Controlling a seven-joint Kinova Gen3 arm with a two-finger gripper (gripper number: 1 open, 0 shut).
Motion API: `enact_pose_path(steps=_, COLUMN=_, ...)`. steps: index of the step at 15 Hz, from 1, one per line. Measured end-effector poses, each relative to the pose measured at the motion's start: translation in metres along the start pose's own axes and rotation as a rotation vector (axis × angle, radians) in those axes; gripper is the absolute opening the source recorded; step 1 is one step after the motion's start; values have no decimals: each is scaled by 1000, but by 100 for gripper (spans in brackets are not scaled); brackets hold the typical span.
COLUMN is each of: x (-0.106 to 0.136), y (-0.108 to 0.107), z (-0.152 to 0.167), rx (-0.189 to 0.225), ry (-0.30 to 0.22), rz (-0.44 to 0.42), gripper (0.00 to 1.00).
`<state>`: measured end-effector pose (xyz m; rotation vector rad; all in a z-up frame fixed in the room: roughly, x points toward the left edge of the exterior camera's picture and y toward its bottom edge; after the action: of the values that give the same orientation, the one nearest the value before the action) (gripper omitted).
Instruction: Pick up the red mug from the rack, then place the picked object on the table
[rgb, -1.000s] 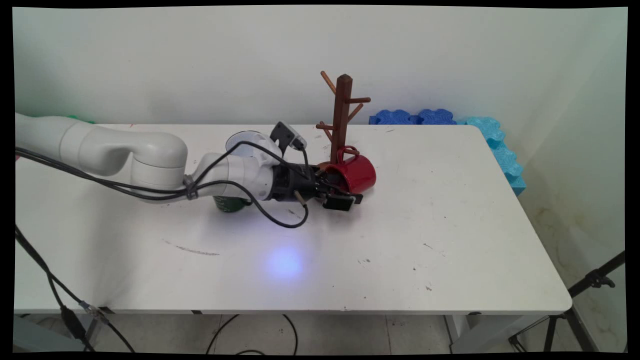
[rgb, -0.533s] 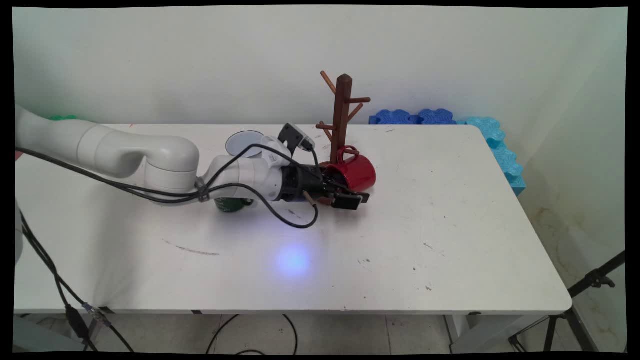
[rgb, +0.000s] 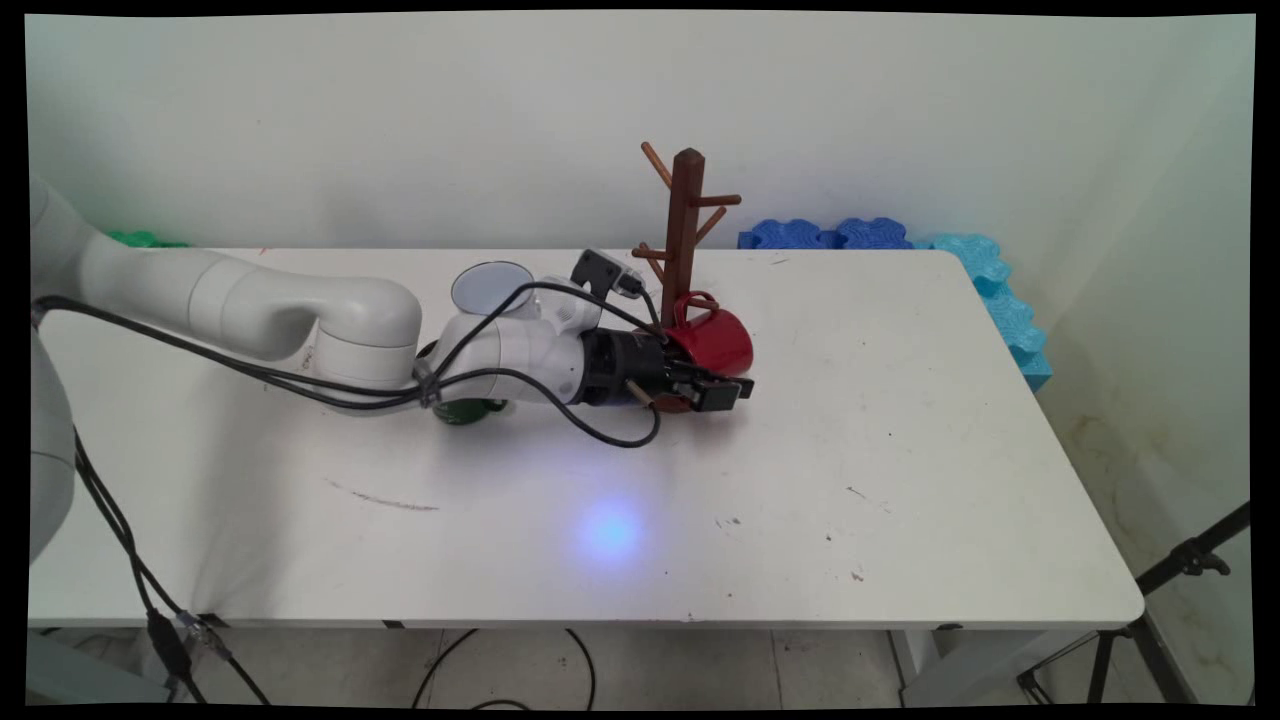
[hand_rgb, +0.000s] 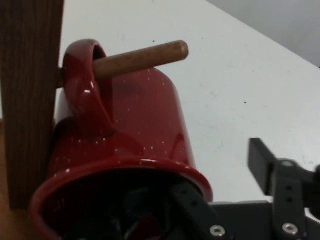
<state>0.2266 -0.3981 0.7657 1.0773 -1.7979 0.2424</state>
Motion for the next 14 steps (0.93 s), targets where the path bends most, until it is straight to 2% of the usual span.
enact_pose_path(steps=14, x=3, y=6, z=-3, rx=-7, ry=10, rz=-55, gripper=0)
